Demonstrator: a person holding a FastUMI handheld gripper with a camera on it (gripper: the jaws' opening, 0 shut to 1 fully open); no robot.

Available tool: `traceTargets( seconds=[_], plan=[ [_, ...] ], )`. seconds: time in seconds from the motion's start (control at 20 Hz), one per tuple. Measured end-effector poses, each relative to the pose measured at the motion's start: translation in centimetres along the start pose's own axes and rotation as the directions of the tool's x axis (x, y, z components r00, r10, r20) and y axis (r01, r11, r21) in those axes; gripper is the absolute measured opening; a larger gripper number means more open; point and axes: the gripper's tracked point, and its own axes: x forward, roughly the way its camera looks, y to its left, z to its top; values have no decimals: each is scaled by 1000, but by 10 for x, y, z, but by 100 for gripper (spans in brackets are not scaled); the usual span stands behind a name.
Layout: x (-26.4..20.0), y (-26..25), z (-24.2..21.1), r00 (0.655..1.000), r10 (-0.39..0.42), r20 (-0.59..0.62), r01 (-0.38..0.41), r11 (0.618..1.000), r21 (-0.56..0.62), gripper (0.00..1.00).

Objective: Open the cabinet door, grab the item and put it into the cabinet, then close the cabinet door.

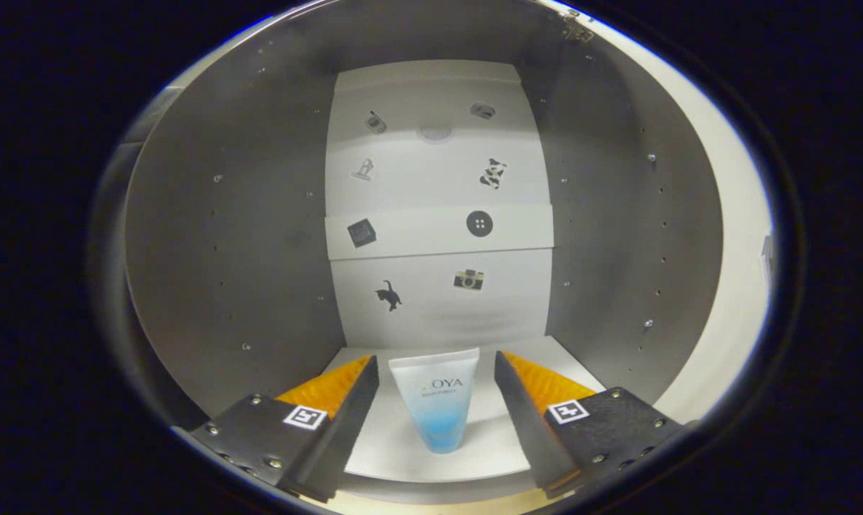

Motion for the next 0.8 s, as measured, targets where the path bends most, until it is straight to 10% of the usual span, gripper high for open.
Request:
traceTargets(
  seconds=[0.8],
  plan=[
    [-203, -10, 30, 988, -130, 83, 133, 990, -42, 98]
  ],
)
